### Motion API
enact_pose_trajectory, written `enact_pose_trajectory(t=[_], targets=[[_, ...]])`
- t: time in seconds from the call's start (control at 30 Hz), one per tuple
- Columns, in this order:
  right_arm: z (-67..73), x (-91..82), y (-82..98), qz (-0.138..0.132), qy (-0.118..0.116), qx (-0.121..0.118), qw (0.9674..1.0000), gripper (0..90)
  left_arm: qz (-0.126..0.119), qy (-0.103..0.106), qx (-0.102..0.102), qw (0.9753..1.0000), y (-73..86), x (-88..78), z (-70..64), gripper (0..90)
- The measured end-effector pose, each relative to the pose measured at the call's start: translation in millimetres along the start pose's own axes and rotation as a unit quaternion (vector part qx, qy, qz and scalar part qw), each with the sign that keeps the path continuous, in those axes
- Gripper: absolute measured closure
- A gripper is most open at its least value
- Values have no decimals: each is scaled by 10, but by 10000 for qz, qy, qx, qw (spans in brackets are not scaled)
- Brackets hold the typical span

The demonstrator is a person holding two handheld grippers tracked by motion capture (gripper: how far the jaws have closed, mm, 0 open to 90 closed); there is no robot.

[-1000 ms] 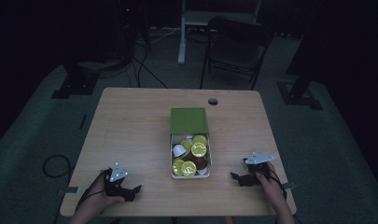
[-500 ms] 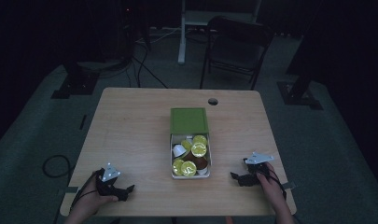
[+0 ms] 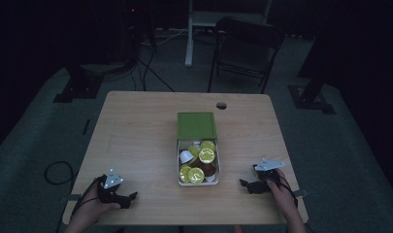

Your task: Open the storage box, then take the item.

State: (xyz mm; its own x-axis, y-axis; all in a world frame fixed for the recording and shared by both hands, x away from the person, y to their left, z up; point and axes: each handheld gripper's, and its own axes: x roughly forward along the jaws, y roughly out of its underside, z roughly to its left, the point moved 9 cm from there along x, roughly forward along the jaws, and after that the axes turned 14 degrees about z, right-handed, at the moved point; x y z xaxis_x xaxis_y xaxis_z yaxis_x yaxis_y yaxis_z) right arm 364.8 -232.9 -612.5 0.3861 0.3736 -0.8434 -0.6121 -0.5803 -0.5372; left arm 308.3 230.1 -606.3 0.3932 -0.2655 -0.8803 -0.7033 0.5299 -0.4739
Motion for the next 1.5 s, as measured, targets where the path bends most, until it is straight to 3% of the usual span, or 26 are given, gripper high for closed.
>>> enact_pose_trajectory(t=[0.17,0.37,0.93,1.5], targets=[[-1,0,1,4,2,-5,10000,121,-122,98,0,9999,-56,-67,-22,56],[-1,0,1,5,1,-3,10000,121,-177,31,115,9998,-150,-137,-46,56],[-1,0,1,4,2,-5,10000,121,-282,93,325,9990,-388,-167,-215,57],[0,0,0,1,4,-3,10000,121,-556,352,721,9952,-667,-235,-651,57]])
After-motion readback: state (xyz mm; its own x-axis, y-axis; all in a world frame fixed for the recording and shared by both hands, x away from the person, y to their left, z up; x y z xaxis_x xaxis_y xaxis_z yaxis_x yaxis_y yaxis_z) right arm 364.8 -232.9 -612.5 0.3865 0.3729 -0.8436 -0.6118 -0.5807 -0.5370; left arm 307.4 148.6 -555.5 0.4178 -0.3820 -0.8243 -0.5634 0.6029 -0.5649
